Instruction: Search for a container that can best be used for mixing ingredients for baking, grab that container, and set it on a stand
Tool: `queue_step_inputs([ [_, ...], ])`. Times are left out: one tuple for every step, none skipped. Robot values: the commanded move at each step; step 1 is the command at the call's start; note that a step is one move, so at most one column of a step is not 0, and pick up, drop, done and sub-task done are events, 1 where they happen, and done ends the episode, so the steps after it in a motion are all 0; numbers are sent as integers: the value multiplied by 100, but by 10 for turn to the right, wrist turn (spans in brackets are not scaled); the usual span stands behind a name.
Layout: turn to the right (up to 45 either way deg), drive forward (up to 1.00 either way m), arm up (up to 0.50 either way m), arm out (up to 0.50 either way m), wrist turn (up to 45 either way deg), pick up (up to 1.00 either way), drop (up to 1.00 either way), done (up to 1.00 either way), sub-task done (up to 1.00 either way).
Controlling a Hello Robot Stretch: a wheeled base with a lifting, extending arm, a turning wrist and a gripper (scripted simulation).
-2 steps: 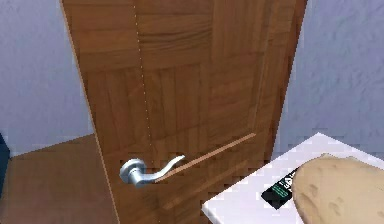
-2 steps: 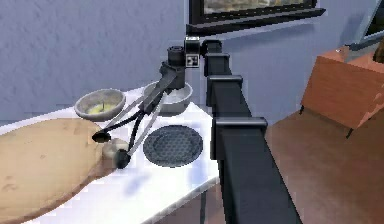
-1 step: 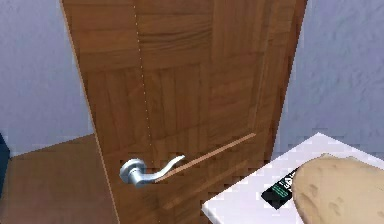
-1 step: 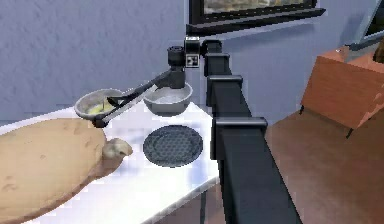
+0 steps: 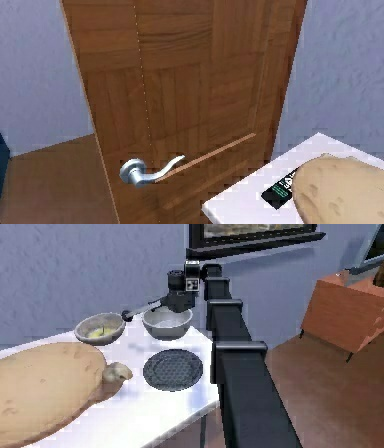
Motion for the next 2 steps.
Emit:
queue_step_inputs([
  [0, 0, 0, 0, 300, 0, 0, 0, 0],
  [0, 0, -8, 0, 0, 0, 0, 0, 0],
])
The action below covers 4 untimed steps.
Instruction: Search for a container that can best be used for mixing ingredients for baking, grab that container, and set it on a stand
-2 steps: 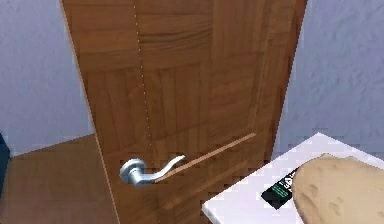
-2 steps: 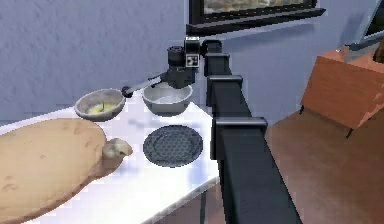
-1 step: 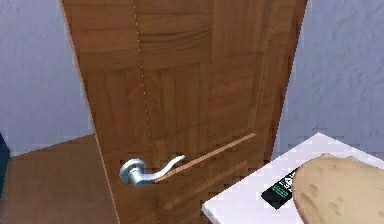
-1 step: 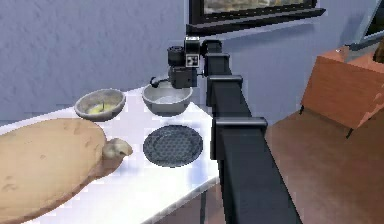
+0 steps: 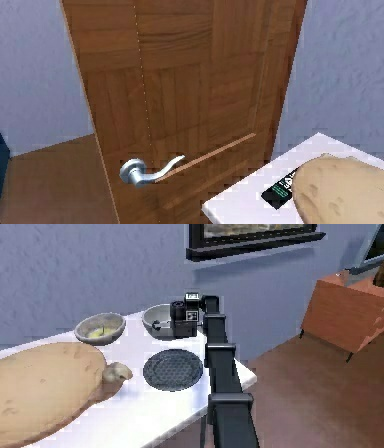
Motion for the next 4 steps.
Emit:
queue_step_inputs([
  [0, 0, 0, 0, 0, 100, 0, 0, 0],
  [0, 0, 8, 0, 0, 0, 0, 0, 0],
  [0, 0, 0, 0, -450, 0, 0, 0, 0],
  [0, 0, 0, 0, -450, 0, 0, 0, 0],
])
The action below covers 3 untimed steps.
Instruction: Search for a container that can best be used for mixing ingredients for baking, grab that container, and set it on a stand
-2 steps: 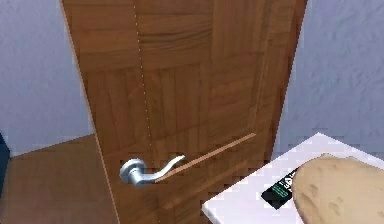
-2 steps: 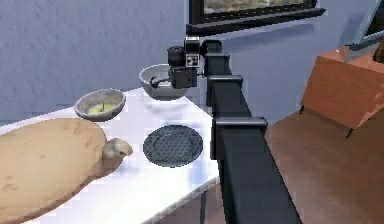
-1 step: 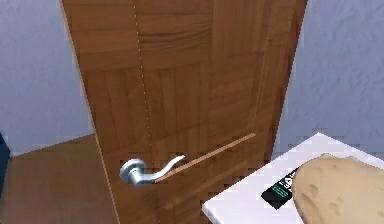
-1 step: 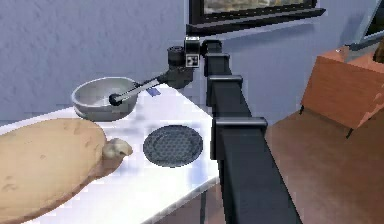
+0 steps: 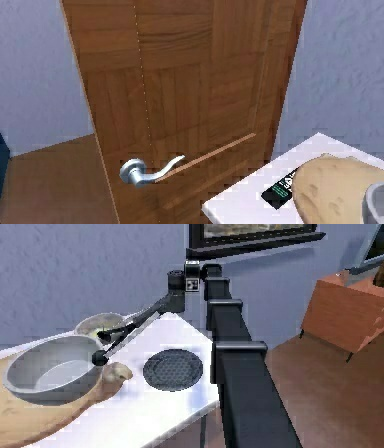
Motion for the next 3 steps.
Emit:
queue_step_inputs([
  [0, 0, 0, 0, -240, 0, 0, 0, 0],
  [0, 0, 0, -36, 0, 0, 0, 0, 0],
  [-450, 0, 0, 0, 0, 0, 0, 0, 0],
])
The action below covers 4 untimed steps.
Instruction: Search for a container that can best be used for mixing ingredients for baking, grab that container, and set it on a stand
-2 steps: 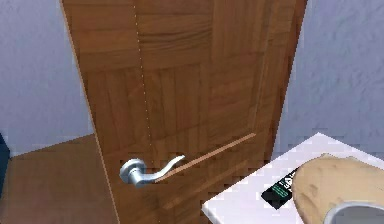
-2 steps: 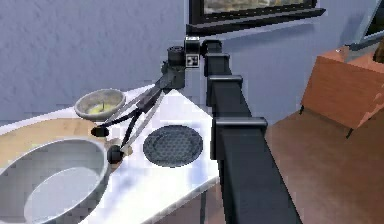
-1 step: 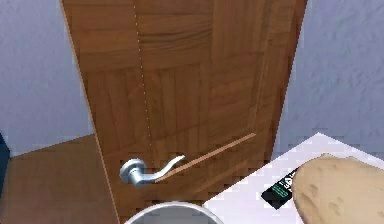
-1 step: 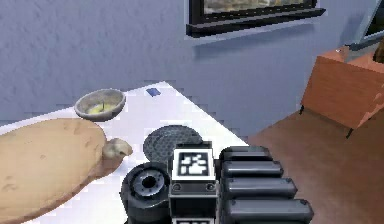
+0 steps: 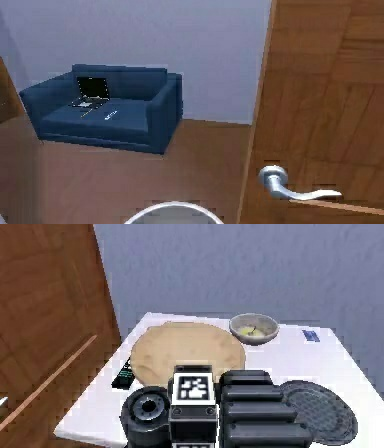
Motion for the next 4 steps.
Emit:
queue_step_inputs([
  [-450, 0, 0, 0, 0, 0, 0, 0, 0],
  [-330, 0, 0, 0, 0, 0, 0, 0, 0],
  [0, 25, 0, 0, 0, 0, 0, 0, 0],
  [-450, 0, 0, 0, 0, 0, 0, 0, 0],
])
